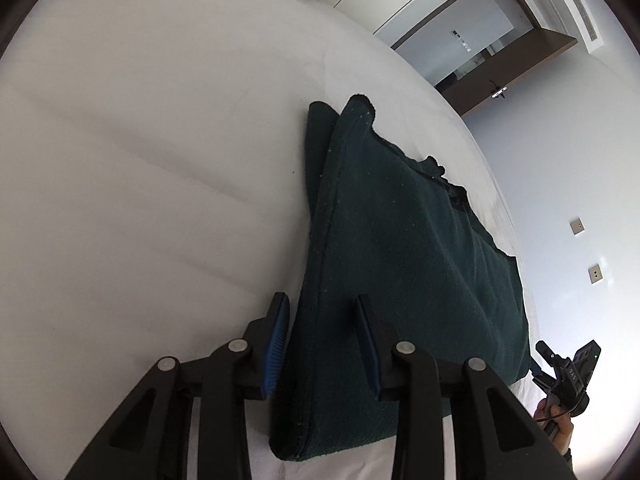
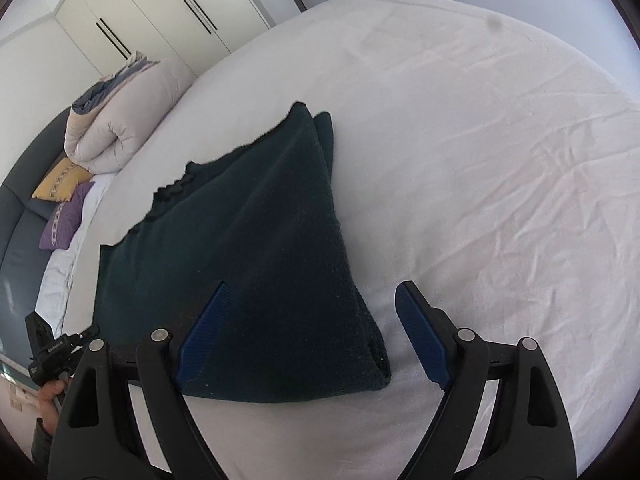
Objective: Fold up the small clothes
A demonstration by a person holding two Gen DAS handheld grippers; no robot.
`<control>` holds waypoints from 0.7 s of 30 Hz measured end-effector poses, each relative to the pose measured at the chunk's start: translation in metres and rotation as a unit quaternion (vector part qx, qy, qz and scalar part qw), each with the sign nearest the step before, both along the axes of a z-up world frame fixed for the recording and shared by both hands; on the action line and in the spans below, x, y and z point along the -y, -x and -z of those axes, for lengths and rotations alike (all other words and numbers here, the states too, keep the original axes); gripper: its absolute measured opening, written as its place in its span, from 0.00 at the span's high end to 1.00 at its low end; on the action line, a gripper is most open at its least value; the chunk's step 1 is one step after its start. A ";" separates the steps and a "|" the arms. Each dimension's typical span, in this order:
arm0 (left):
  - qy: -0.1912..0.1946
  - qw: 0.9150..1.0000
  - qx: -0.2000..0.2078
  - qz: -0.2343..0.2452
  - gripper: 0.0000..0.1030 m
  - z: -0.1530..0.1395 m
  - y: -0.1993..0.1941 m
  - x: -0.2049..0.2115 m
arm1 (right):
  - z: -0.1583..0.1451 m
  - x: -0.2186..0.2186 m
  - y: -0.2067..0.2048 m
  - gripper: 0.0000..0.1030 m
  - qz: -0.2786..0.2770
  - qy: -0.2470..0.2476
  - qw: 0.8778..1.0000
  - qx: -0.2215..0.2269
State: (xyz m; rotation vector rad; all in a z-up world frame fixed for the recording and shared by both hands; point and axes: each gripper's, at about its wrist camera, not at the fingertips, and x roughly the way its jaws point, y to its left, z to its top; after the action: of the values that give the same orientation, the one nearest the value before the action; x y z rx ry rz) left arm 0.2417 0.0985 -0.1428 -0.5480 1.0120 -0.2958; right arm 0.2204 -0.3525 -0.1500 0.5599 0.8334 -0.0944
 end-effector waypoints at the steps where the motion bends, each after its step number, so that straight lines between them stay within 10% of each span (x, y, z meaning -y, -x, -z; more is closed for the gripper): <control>1: -0.004 1.000 0.000 0.001 0.65 -0.001 0.001 0.002 | -0.002 0.000 0.000 0.19 -0.001 0.005 1.000 -0.004; 5: -0.037 0.999 0.004 0.005 0.68 -0.005 0.008 0.008 | 0.015 -0.010 0.000 0.19 -0.024 0.034 0.997 -0.058; 11: -0.141 0.987 0.077 -0.024 0.68 -0.058 0.034 0.027 | -0.024 -0.010 0.032 0.19 0.025 0.015 0.999 0.016; 16: -0.183 0.973 0.126 0.063 0.66 -0.076 0.033 0.103 | -0.034 -0.053 0.019 0.21 -0.067 -0.163 0.981 0.084; 21: -0.227 0.968 0.052 0.097 0.66 -0.024 0.013 0.148 | 0.024 -0.113 -0.023 0.31 -0.126 -0.305 0.943 0.046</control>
State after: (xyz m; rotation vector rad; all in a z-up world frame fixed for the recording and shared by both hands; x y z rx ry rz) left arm 0.2283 -0.0490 -0.1191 -0.0166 0.9920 -0.2512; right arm 0.2430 -0.2395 -0.1736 1.0241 0.8324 0.4375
